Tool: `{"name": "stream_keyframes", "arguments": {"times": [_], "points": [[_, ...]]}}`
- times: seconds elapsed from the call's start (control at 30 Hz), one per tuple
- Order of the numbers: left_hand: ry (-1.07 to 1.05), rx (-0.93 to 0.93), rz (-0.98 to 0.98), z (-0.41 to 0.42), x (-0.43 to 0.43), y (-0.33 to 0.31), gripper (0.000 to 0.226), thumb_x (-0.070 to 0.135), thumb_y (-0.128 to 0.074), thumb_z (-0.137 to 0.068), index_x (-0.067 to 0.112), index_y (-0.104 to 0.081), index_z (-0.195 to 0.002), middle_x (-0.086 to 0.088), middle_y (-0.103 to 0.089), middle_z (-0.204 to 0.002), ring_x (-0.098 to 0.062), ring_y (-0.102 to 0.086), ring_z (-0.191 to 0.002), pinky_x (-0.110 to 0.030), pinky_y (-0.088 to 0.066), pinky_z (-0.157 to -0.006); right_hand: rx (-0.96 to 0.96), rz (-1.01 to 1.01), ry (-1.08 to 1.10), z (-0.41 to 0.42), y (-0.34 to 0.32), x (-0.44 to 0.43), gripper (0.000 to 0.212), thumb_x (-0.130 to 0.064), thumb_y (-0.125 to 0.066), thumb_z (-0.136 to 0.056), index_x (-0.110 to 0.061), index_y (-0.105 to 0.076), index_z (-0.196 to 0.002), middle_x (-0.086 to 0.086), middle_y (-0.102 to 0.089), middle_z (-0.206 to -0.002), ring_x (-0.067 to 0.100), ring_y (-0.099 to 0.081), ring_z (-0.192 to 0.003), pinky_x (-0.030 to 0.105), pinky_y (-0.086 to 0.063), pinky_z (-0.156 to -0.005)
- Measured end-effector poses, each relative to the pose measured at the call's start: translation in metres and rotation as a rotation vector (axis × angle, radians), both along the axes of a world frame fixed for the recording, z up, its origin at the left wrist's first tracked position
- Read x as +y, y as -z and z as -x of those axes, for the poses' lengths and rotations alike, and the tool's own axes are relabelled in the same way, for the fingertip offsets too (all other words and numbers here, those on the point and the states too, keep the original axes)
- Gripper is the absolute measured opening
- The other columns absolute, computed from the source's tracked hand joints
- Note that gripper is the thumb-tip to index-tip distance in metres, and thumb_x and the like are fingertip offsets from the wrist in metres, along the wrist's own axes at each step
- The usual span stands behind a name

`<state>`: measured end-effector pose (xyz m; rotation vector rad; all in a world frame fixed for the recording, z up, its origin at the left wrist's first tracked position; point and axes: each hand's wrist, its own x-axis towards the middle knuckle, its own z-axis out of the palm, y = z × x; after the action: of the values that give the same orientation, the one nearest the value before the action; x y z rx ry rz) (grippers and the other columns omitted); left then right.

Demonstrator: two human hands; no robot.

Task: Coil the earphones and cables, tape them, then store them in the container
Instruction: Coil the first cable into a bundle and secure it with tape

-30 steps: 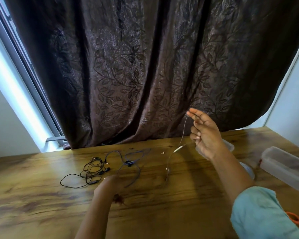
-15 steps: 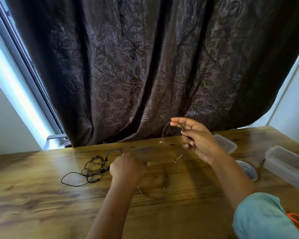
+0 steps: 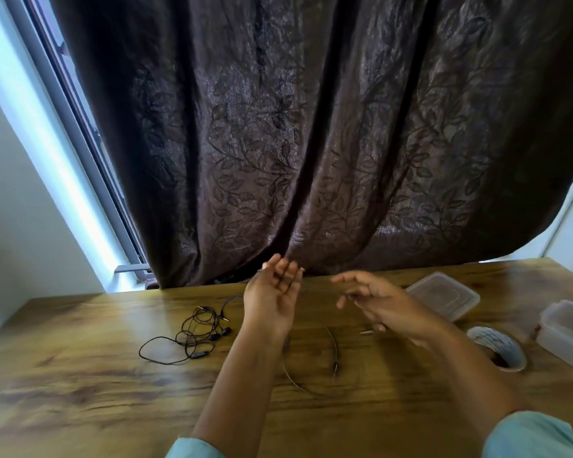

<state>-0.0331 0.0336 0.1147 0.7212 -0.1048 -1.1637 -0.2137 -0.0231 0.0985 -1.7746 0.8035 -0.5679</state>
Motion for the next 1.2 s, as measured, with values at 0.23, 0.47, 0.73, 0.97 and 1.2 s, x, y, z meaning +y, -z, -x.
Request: {"name": "stream_keyframes", "arguments": {"times": [0.23,0.47,0.73,0.97,1.2], "points": [[-0.185,0.05,-0.119,-0.047,-0.001,0.019,0.019,0.009,-0.04,-0.098,0.014,-0.054,-0.087,0.004,-0.047,-0.049,-0.009,-0.037,-0.046,-0.026,-0.044,-0.056,0.39,0.162,0.11,0.018,0.04,-0.021,0.03,-0.015,-0.034,-0.103,-0.033,-0.058,-0.101,-0.004,-0.065,-0.099,0.012,-0.058,-0.103,0.028,-0.044,-0.09],[-0.243,-0.051,-0.12,-0.053,0.004,0.021,0.011,0.011,-0.049,-0.096,0.018,-0.055,-0.089,0.003,-0.047,-0.064,-0.007,-0.037,-0.053,-0.023,-0.037,-0.056,0.384,0.226,0.179,0.027,0.053,-0.029,0.026,-0.019,-0.043,-0.1,-0.031,-0.062,-0.088,-0.003,-0.063,-0.079,0.013,-0.061,-0.084,0.018,-0.042,-0.07],[0.017,-0.314,-0.04,-0.014,0.0,0.011,0.018,0.022,-0.046,-0.098,0.02,-0.05,-0.08,0.006,-0.034,-0.056,-0.006,-0.029,-0.047,-0.021,-0.026,-0.051,0.494,0.253,-0.048,-0.013,0.021,-0.008,0.069,-0.041,-0.071,-0.081,-0.034,-0.038,-0.141,-0.01,-0.034,-0.144,0.011,-0.032,-0.136,0.024,-0.031,-0.107],[0.112,-0.337,0.177,0.0,-0.005,-0.016,0.028,0.033,-0.044,-0.097,0.021,-0.041,-0.072,0.007,-0.029,-0.053,-0.006,-0.028,-0.046,-0.02,-0.029,-0.047,-0.057,0.015,-0.235,-0.061,-0.009,0.015,0.007,-0.007,-0.062,-0.088,-0.012,-0.059,-0.092,-0.002,-0.06,-0.067,0.007,-0.059,-0.061,0.027,-0.05,-0.065],[-0.019,-0.346,0.136,-0.066,0.01,-0.007,0.037,0.042,-0.047,-0.094,0.021,-0.035,-0.066,0.008,-0.029,-0.049,-0.005,-0.026,-0.041,-0.017,-0.024,-0.037,0.031,-0.092,-0.146,-0.031,0.004,0.001,0.031,-0.035,-0.043,-0.099,-0.017,-0.056,-0.076,-0.01,-0.033,-0.053,0.006,-0.031,-0.048,0.018,-0.039,-0.051]]}}
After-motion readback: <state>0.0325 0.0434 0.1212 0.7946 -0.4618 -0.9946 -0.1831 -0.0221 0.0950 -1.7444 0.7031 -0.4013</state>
